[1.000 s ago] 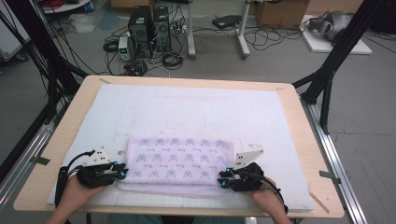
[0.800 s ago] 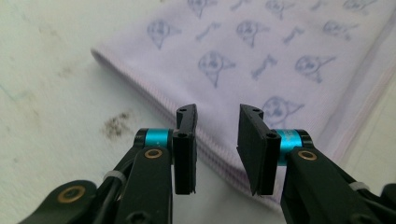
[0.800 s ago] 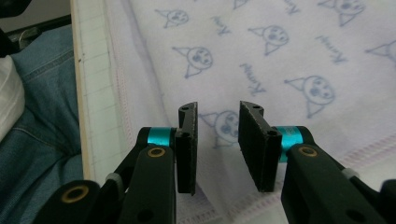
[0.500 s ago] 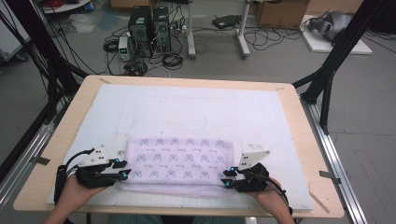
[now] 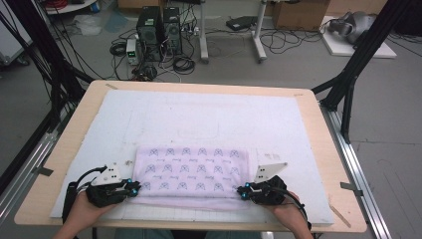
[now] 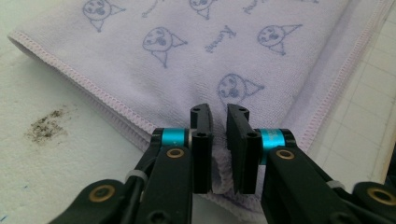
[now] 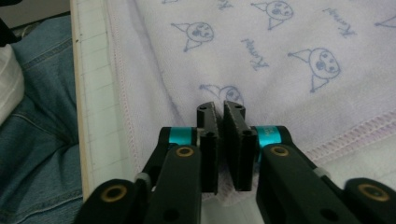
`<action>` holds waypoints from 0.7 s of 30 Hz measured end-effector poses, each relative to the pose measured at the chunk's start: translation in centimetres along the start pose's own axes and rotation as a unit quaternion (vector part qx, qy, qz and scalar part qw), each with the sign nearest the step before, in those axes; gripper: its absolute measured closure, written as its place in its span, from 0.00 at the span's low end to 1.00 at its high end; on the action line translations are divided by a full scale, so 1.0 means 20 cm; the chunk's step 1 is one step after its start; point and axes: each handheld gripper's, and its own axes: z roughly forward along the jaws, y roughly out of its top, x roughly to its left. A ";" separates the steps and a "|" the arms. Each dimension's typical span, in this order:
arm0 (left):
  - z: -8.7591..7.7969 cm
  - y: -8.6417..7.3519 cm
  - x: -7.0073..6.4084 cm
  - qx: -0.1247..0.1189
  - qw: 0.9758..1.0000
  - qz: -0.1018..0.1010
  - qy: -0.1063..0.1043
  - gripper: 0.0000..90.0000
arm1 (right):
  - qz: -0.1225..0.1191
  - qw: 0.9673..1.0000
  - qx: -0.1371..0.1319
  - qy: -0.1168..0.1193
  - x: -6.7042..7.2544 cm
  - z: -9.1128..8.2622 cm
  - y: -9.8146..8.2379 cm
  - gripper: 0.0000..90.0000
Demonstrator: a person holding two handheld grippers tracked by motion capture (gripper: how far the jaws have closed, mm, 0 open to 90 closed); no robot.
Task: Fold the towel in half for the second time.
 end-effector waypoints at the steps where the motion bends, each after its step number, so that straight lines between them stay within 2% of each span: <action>1: 0.00 0.01 0.00 0.004 1.000 0.002 0.001 0.91 | -0.001 1.000 0.003 0.001 0.00 0.00 0.00 0.96; 3: -0.01 0.02 0.00 0.002 1.000 0.007 0.005 0.93 | -0.008 1.000 0.007 0.003 0.00 -0.01 0.02 0.97; 10: -0.08 0.04 0.01 -0.019 1.000 -0.005 0.003 0.93 | -0.013 1.000 -0.023 0.001 0.03 -0.12 0.08 0.97; 14: -0.13 0.05 0.00 -0.024 1.000 -0.005 0.007 0.93 | -0.031 0.999 -0.027 0.005 0.09 -0.16 0.12 0.97; 17: -0.14 0.03 0.00 -0.020 1.000 -0.005 0.003 0.93 | -0.041 0.999 -0.023 0.007 0.13 -0.16 0.13 0.97; 21: -0.11 -0.04 -0.02 -0.004 1.000 -0.012 -0.008 0.93 | -0.032 0.999 -0.013 0.022 0.16 -0.13 0.07 0.97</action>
